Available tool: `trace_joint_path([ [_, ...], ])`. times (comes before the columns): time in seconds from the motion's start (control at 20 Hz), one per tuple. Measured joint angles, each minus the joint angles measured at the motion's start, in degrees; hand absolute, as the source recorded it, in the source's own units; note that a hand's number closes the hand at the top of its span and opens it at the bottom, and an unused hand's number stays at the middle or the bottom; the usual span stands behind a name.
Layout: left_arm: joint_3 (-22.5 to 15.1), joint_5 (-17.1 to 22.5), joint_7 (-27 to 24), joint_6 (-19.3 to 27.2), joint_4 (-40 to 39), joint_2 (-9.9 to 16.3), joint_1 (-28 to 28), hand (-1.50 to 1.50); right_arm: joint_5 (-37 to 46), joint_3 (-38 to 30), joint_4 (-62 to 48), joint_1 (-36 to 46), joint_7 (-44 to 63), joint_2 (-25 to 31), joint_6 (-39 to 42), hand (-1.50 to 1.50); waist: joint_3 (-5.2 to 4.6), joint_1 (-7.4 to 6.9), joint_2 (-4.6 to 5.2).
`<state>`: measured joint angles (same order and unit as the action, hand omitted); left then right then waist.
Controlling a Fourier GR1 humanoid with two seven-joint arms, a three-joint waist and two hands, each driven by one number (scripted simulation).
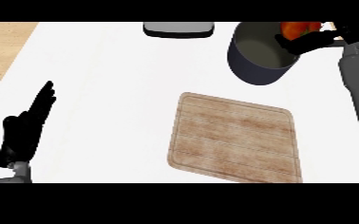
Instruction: Pick the tomato from the cutting board and place it in the pot
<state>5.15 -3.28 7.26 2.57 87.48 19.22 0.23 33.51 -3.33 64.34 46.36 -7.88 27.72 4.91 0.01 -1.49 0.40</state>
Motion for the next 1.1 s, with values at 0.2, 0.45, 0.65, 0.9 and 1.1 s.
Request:
trace_joint_path([
  [0.2,-0.6,-0.9,-0.3,0.2,0.1,-0.7,-0.1,0.00,2.7,-0.4,-13.8,6.3,-5.8,-0.3,-3.2,1.50,0.01,-0.74,0.29],
  [0.45,-1.0,-1.1,-0.3,0.0,0.2,-1.4,-1.0,0.00,8.2,0.9,-27.1,11.4,-11.3,-0.9,-9.8,1.50,0.03,-1.72,0.75],
  [0.65,-1.2,-1.5,-0.4,-0.1,0.6,-1.5,-0.7,0.00,8.2,-0.7,-36.5,15.1,-13.7,-2.5,-11.2,-1.50,0.06,-2.29,0.92],
  [0.9,-1.5,-1.6,0.1,-0.4,0.6,-1.7,-1.9,0.00,6.3,-3.7,-44.8,17.3,-16.2,-3.6,-10.7,-1.50,0.12,-2.94,1.36],
  [1.1,-1.3,-1.6,0.2,-0.6,0.3,-1.9,-2.3,0.00,5.0,-5.5,-48.9,18.8,-19.0,-4.2,-9.7,-1.50,0.13,-2.93,1.36],
])
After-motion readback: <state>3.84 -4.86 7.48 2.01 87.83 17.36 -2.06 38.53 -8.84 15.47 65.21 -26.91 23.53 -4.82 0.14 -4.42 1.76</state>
